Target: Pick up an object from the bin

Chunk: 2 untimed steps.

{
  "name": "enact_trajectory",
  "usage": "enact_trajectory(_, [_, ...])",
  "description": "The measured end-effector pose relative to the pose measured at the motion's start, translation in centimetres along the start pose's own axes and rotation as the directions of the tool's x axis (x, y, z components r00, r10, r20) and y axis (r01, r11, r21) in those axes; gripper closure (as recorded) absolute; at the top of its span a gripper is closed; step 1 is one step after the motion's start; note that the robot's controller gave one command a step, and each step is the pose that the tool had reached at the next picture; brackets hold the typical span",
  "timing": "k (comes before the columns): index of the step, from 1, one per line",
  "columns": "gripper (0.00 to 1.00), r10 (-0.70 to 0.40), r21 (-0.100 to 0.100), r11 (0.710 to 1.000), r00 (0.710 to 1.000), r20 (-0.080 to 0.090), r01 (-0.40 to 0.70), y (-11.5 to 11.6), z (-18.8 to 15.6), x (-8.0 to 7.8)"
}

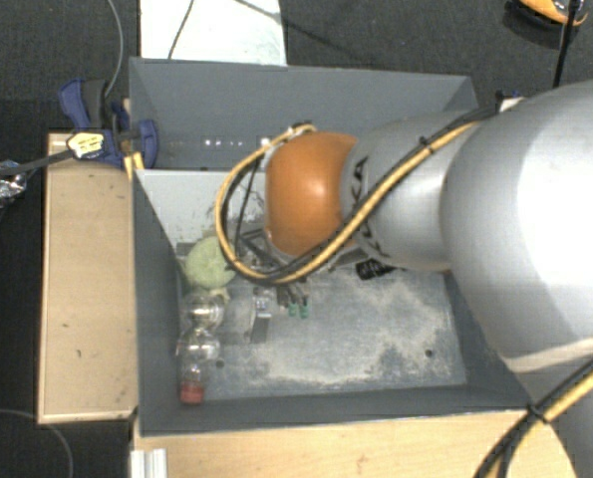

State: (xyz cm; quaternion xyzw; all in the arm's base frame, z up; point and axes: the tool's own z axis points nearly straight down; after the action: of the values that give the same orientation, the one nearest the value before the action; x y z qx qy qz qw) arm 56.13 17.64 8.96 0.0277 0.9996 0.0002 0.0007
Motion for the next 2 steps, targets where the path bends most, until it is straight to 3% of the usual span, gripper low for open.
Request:
enact_trajectory(1, [1.00, 0.121, -0.006, 0.993, 0.993, 0.006, -0.121, 4.28, 1.92, -1.40])
enact_trajectory(2, [1.00, 0.122, -0.006, 0.992, 0.992, 0.006, -0.122, 4.27, 1.92, -1.40])
